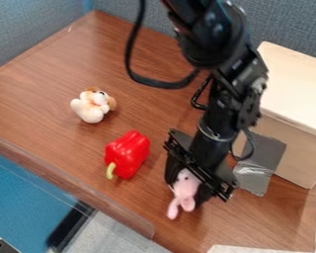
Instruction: Move the white bunny from the side and put it on top side of the bear toy.
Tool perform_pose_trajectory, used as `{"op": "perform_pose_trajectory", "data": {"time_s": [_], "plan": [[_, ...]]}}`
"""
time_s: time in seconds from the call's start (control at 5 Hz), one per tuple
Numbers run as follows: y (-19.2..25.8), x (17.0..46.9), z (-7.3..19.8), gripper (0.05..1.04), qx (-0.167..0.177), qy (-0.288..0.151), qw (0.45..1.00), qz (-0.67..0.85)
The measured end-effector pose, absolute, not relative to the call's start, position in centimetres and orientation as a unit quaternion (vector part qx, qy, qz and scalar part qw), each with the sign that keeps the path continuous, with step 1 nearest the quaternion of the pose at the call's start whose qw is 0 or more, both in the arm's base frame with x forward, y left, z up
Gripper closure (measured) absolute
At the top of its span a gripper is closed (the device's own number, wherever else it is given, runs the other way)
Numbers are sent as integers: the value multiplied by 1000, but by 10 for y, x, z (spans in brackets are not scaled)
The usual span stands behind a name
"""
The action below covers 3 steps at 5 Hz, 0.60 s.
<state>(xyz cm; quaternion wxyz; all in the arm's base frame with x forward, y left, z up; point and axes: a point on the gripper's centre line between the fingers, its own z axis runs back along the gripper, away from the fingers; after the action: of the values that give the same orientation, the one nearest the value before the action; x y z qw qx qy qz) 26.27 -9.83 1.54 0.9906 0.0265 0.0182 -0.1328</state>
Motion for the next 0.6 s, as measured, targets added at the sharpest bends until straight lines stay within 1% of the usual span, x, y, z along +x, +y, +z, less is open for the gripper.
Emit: {"op": "perform_pose_trajectory", "data": {"time_s": [0.2, 0.4, 0.6], "plan": [[-90, 273, 71, 561, -13, -54, 990, -126], [-67, 287, 116, 616, -31, -99, 990, -92], [-17, 322, 168, 617, -31, -130, 991, -15]]}}
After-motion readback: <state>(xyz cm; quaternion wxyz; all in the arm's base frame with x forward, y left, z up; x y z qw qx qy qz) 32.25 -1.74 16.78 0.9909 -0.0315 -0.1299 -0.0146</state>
